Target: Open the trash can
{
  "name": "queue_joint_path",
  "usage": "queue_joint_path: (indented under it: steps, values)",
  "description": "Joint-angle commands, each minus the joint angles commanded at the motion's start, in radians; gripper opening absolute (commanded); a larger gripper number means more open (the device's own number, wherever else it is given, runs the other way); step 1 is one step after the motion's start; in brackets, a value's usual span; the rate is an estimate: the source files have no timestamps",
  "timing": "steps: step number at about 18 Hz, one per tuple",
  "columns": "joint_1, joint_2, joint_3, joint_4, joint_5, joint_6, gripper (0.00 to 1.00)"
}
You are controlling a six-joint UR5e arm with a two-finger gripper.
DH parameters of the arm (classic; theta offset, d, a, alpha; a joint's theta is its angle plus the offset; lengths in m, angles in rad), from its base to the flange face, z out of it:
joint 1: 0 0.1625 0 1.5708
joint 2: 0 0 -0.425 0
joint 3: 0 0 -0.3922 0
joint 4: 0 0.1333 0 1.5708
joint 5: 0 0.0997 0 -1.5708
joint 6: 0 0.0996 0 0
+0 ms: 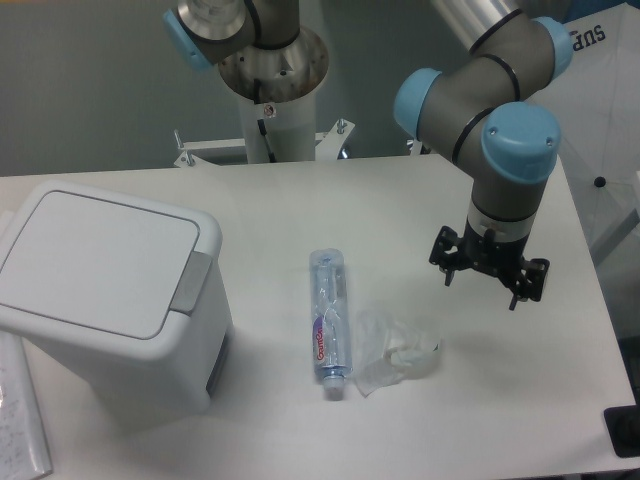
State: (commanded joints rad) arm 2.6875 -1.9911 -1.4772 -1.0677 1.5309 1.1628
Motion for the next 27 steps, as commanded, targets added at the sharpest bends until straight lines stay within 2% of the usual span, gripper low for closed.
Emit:
queue_joint_path:
  steps: [5, 7, 9, 12, 18, 23, 25, 27]
  values:
    - [-0.003, -0.002, 0.008, 0.003, -0.015, -0.002, 1.00]
    - [-0.012, 0.003, -0.008, 0.011, -0.023, -0.002, 1.00]
    - [-0.011, 0.003, -0.029, 0.024, -0.084, -0.006, 1.00]
    - [-0.009, 0.014, -0.060, 0.078, -0.143, -0.087, 1.00]
    - [-0.015, 0.020, -0.028, 0.084, -0.144, -0.241, 1.00]
    - [-0.031, 0.014, -0.015, 0.083, -0.158, -0.259, 1.00]
    - [-0.034, 0.018, -0.011, 0.081, -0.196, -0.296, 1.00]
    - [-0.044, 0.014, -0.006, 0.080, -0.268, -0.410, 1.00]
